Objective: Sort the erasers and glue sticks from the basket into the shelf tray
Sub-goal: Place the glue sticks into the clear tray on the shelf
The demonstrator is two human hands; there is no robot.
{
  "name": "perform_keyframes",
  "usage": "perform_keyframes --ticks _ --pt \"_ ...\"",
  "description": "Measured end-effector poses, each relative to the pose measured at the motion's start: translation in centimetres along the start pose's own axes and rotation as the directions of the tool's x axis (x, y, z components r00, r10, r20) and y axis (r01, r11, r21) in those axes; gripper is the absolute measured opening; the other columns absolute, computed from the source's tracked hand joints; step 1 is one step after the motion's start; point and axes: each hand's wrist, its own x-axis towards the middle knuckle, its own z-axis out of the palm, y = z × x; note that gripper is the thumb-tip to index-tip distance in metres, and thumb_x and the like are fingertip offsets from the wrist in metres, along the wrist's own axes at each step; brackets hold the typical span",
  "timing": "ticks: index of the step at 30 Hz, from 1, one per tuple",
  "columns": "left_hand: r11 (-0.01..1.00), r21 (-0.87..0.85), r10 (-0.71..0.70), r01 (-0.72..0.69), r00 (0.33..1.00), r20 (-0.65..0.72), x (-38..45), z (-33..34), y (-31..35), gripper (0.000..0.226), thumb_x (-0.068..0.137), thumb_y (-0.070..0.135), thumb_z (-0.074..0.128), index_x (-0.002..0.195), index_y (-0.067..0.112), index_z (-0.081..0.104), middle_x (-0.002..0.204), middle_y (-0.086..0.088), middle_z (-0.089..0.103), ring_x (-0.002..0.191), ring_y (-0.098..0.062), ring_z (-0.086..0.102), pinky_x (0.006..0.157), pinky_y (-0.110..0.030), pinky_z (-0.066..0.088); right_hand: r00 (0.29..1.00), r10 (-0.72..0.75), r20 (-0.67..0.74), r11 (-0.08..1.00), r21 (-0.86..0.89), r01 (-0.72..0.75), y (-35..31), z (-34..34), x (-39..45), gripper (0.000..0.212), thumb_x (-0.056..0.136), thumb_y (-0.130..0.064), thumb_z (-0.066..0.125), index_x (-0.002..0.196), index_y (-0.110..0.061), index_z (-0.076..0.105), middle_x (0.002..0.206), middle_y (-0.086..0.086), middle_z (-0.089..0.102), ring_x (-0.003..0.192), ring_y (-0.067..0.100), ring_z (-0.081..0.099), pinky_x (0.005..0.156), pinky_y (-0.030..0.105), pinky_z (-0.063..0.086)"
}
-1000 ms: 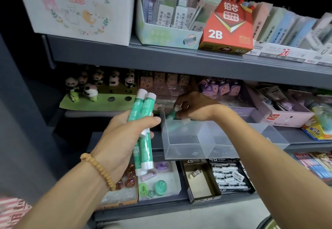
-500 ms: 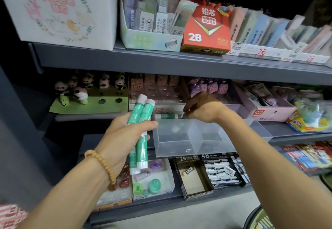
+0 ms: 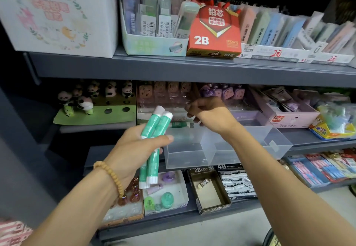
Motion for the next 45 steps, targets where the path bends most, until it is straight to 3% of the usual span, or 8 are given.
perform_keyframes --ticks 9,16,20,24,30,34,41,45 --pt "0.987 0.151 0.014 -0.048 0.976 0.219 0.1 1.8 0.2 0.01 0.078 0.007 0.074 0.087 0.011 0.073 0.075 -0.001 0.066 0.069 -0.011 0.057 0.063 -0.019 0.047 0.916 -0.066 0.396 0.96 0.275 -0.05 -0.7 0.6 -3.7 0.007 0.094 -0.016 0.066 0.101 -0.014 0.065 0.078 0.009 0.072 0.053 0.011 0.058 0.048 0.019 0.048" --pt "0.99 0.133 -0.047 0.042 0.998 0.035 1.1 0.1 -0.2 0.014 0.075 0.004 0.079 0.079 0.016 0.073 0.086 -0.006 0.068 0.08 -0.018 0.06 0.08 -0.032 0.047 0.995 0.094 0.042 0.882 0.459 -0.103 -0.2 -0.9 -1.2 0.008 0.092 -0.006 0.067 0.097 -0.003 0.061 0.073 0.01 0.063 0.045 0.012 0.055 0.045 0.019 0.05" --pt "0.998 -0.035 -0.048 0.046 0.996 -0.078 1.2 -0.4 -0.7 0.014 0.09 0.006 0.065 0.086 0.017 0.073 0.096 -0.003 0.069 0.096 -0.015 0.061 0.094 -0.033 0.045 0.98 0.156 -0.121 0.953 0.279 -0.117 0.4 0.1 1.5 0.003 0.094 0.001 0.063 0.093 0.0 0.059 0.082 0.011 0.059 0.062 0.021 0.052 0.042 0.02 0.05" --pt "0.989 -0.148 -0.013 -0.012 0.985 -0.171 1.5 -0.4 -0.5 0.009 0.092 0.014 0.063 0.088 0.017 0.071 0.092 0.0 0.066 0.086 -0.013 0.058 0.088 -0.031 0.045 0.985 0.169 -0.029 0.981 0.102 -0.166 0.8 1.9 3.1 0.02 0.093 0.003 0.061 0.109 0.014 0.061 0.091 0.013 0.06 0.07 0.023 0.055 0.05 0.027 0.054" --pt "0.958 -0.285 -0.046 -0.043 0.953 -0.298 1.8 0.0 -0.5 0.012 0.094 0.017 0.061 0.083 0.014 0.064 0.08 0.002 0.053 0.077 -0.013 0.05 0.081 -0.03 0.042 0.988 0.069 -0.14 0.945 -0.309 -0.11 1.0 1.7 2.5 0.02 0.086 -0.031 0.058 0.088 -0.015 0.071 0.101 0.011 0.073 0.083 0.032 0.063 0.078 0.042 0.056" --pt "0.913 -0.402 -0.061 -0.071 0.95 -0.306 1.3 1.4 0.2 0.014 0.095 0.015 0.06 0.082 0.014 0.063 0.078 0.001 0.05 0.074 -0.012 0.048 0.077 -0.027 0.042 0.995 0.027 -0.095 0.975 -0.218 -0.047 -0.3 0.9 -1.6 0.018 0.09 -0.025 0.058 0.09 -0.013 0.073 0.087 0.013 0.072 0.067 0.024 0.058 0.062 0.03 0.048" --pt "0.835 -0.523 -0.012 -0.173 0.943 -0.332 0.3 4.8 1.5 0.013 0.095 0.012 0.059 0.083 0.014 0.062 0.072 0.0 0.056 0.067 -0.013 0.053 0.067 -0.028 0.047 0.956 0.088 0.279 0.95 0.265 -0.165 -0.8 1.1 -8.7 0.012 0.094 -0.022 0.067 0.101 -0.013 0.064 0.09 0.008 0.072 0.078 0.019 0.073 0.07 0.032 0.061" --pt "0.78 -0.595 -0.006 -0.194 0.948 -0.318 -0.3 6.1 1.8 0.011 0.096 0.012 0.058 0.085 0.013 0.062 0.077 -0.001 0.054 0.074 -0.015 0.055 0.078 -0.036 0.05 0.975 0.047 0.217 0.891 0.432 -0.139 -0.5 1.0 -10.1 0.024 0.091 0.0 0.067 0.113 -0.007 0.059 0.087 0.013 0.069 0.067 0.02 0.073 0.063 0.027 0.061"
